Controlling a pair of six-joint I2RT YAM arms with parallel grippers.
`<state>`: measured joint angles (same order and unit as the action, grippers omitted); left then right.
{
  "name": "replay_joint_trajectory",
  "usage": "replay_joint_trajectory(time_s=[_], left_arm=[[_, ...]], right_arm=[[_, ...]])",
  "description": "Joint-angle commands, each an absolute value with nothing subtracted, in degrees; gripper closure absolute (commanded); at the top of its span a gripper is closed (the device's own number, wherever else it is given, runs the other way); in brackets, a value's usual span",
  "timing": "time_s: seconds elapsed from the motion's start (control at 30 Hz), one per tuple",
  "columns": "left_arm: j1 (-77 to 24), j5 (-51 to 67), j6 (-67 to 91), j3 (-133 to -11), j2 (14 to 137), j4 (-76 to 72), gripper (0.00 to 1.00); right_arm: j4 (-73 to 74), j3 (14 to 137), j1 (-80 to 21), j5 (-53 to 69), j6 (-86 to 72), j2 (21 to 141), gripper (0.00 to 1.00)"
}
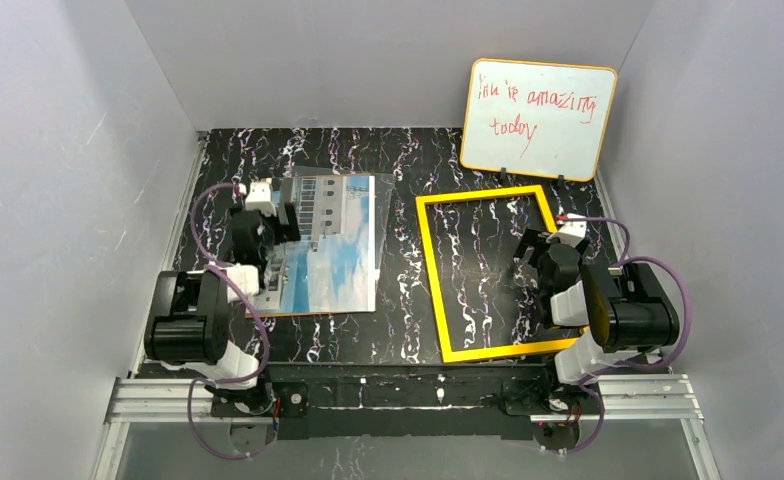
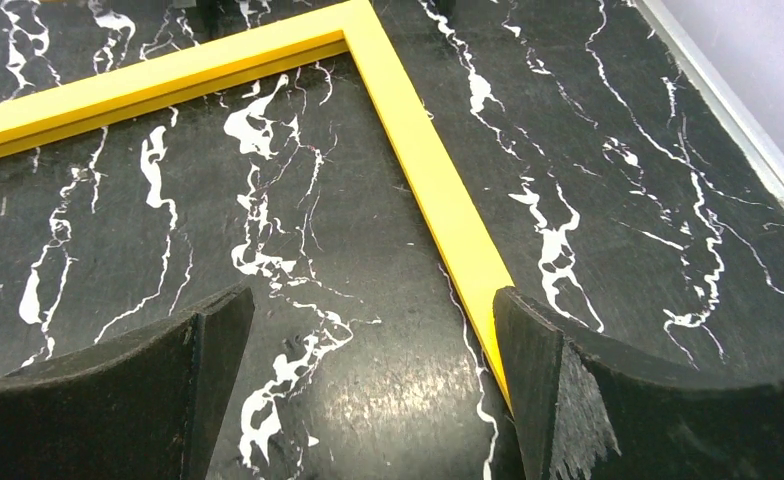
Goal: Put the photo into the frame
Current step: Turn over the photo frame at the center of the board.
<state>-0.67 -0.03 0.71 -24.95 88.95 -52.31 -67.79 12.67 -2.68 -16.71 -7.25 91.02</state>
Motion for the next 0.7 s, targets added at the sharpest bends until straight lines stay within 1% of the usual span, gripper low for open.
replay_joint_trajectory(time_s=[0.0, 0.03, 0.07, 0.13, 0.17, 0.2, 0.23, 0.27, 0.3, 0.4, 0.47, 0.53, 0.6, 0.67], left_arm=[[-0.1, 0.9, 1.0, -37.0, 85.4, -28.1, 0.02], [1.3, 2.5, 1.2, -40.6, 86.1, -22.5, 0.02], [1.8, 3.8, 1.3, -43.9, 87.1, -17.5, 0.02], [1.9, 5.9, 1.2, -50.1, 89.0, -9.6, 0.02], [1.9, 6.8, 1.3, -52.6, 89.7, -6.7, 0.02], [2.0, 7.4, 1.6, -55.5, 90.2, -4.0, 0.02], [2.0, 8.1, 2.1, -57.4, 90.4, -1.8, 0.02], [1.9, 8.8, 2.6, -58.8, 90.4, 0.9, 0.02], [1.9, 9.6, 3.1, -60.2, 90.3, 2.7, 0.02], [2.0, 11.2, 3.9, -63.7, 89.5, 7.2, 0.02], [1.9, 11.7, 3.2, -66.4, 89.5, 11.2, 0.02], [2.1, 11.8, 2.5, -69.0, 89.7, 15.2, 0.02], [2.2, 11.9, 1.6, -70.9, 90.1, 18.2, 0.02], [2.4, 12.7, 0.8, -72.1, 90.4, 20.6, 0.02]], right_arm=[[-77.0, 8.4, -2.5, -17.1, -7.3, 87.1, 0.01], [-78.3, 7.6, -2.5, -17.4, -7.2, 86.0, 0.01], [-76.6, 7.4, -2.5, -21.1, -8.2, 84.2, 0.01], [-61.4, 11.5, -2.4, -33.3, -15.2, 77.2, 0.01], [-49.9, 15.8, -2.2, -37.2, -19.5, 74.2, 0.01], [-43.0, 19.4, -1.9, -37.2, -17.9, 72.5, 0.01], [-39.3, 22.4, -1.9, -34.5, -15.8, 72.0, 0.01], [-36.5, 25.1, -1.9, -32.0, -17.1, 72.0, 0.01], [-33.9, 27.3, -1.8, -31.5, -20.9, 71.8, 0.01], [-18.1, 35.2, -1.6, -33.0, -38.5, 71.5, 0.01], [-10.1, 40.3, -1.4, -29.3, -42.6, 72.0, 0.01], [-3.9, 45.3, -1.3, -20.8, -42.5, 73.4, 0.01], [-2.3, 48.3, -2.3, -8.4, -38.0, 76.1, 0.01], [1.5, 51.1, -6.3, -6.3, -36.1, 78.5, 0.01]])
